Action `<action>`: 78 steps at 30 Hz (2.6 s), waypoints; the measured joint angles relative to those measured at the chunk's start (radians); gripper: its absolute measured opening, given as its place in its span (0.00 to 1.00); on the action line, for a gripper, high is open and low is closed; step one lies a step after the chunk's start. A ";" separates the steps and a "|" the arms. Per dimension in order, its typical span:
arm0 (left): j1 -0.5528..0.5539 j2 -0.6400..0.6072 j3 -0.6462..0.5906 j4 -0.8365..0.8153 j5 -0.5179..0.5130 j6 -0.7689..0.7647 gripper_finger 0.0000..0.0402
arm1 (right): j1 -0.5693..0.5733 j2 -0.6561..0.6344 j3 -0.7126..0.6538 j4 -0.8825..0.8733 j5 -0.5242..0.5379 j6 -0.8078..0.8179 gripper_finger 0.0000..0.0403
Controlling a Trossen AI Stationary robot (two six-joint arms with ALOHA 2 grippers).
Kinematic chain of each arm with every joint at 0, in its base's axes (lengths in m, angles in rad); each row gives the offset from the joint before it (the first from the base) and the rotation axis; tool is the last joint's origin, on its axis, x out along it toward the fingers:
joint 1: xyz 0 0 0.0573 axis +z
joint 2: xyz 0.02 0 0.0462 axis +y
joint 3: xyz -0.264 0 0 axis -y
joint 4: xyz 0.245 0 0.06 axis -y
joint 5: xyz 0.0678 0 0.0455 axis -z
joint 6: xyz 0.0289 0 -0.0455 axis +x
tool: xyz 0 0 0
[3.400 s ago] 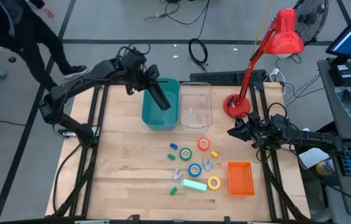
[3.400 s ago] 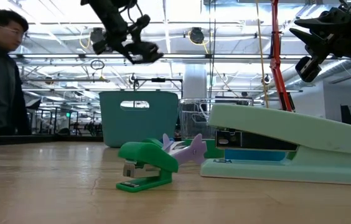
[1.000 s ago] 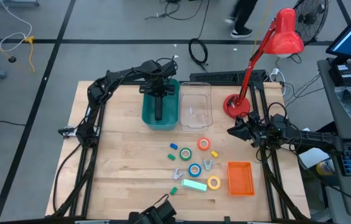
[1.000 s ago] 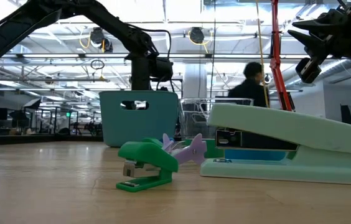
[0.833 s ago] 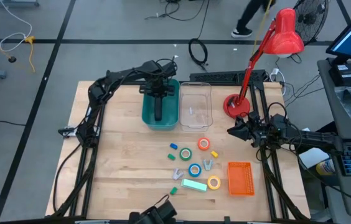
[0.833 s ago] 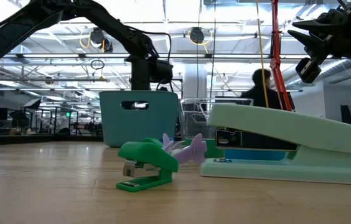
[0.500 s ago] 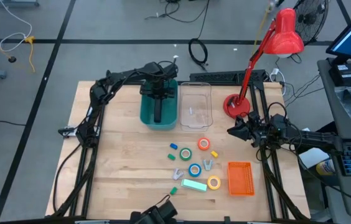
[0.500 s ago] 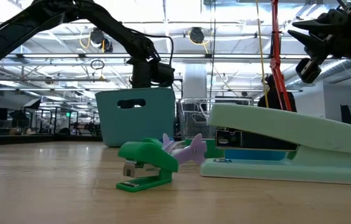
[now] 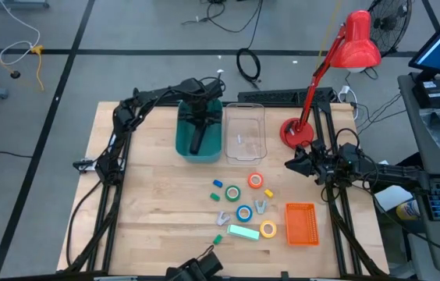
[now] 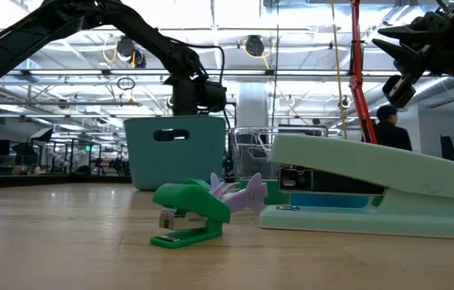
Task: Pick and place Stapler, Stapler remover, tape
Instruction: Put the large black stapler into the green bin, then put the small yellow stapler into the green bin
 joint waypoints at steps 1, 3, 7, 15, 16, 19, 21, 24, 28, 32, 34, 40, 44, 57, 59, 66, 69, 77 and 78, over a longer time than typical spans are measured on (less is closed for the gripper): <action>0.001 0.000 0.000 0.000 0.015 -0.001 0.69 | 0.000 0.000 0.000 0.000 0.000 0.001 0.12; 0.006 -0.003 0.000 -0.002 0.034 -0.009 0.72 | 0.000 0.000 0.000 0.000 0.000 0.000 0.12; 0.020 -0.026 0.004 0.000 0.072 -0.033 0.73 | 0.000 0.000 0.000 0.000 0.000 0.000 0.12; 0.019 -0.034 0.195 -0.035 0.085 -0.017 0.67 | 0.000 0.000 0.000 0.000 0.000 0.001 0.12; 0.017 -0.034 0.225 -0.035 0.085 -0.018 0.66 | 0.000 0.000 0.000 0.001 0.000 0.001 0.12; 0.010 -0.034 0.319 -0.049 0.085 -0.005 0.64 | 0.000 0.000 0.000 0.001 -0.001 0.001 0.12; 0.001 -0.034 0.382 -0.079 0.084 0.018 0.62 | 0.000 0.000 0.000 0.001 -0.002 0.001 0.12; -0.021 -0.034 0.466 -0.156 0.083 0.060 0.60 | 0.000 0.000 0.000 0.004 -0.004 0.001 0.12; -0.089 -0.038 0.549 -0.266 0.051 0.184 0.57 | 0.000 0.000 0.000 0.008 -0.005 0.001 0.12; -0.187 -0.090 0.518 -0.309 -0.093 0.234 0.57 | 0.000 0.000 0.000 0.008 -0.008 0.001 0.12; -0.250 -0.111 0.517 -0.315 -0.194 0.206 0.57 | 0.000 0.000 0.000 0.008 -0.011 0.001 0.12; -0.416 -0.194 0.517 -0.238 -0.324 0.227 0.57 | 0.000 0.000 0.000 0.010 -0.047 0.000 0.12; -0.510 -0.245 0.517 -0.192 -0.392 0.231 0.57 | 0.000 0.000 0.000 0.055 -0.086 -0.006 0.12; -0.729 -0.281 0.466 -0.112 -0.536 0.197 0.57 | 0.000 0.104 0.067 0.118 -0.121 -0.054 0.12; -0.747 -0.288 0.412 -0.068 -0.549 0.188 0.57 | 0.000 0.142 0.085 0.106 -0.142 -0.059 0.12; -0.795 -0.355 0.108 0.223 -0.540 0.144 0.57 | 0.003 0.266 0.119 0.103 -0.196 -0.062 0.12; -0.808 -0.418 -0.052 0.363 -0.542 0.141 0.57 | 0.018 0.306 0.119 0.085 -0.219 -0.052 0.12; -0.820 -0.617 -0.449 0.669 -0.571 0.154 0.57 | 0.076 0.386 0.202 -0.148 -0.205 -0.102 0.12; -0.820 -0.636 -0.489 0.714 -0.569 0.165 0.57 | 0.082 0.396 0.226 -0.197 -0.187 -0.122 0.12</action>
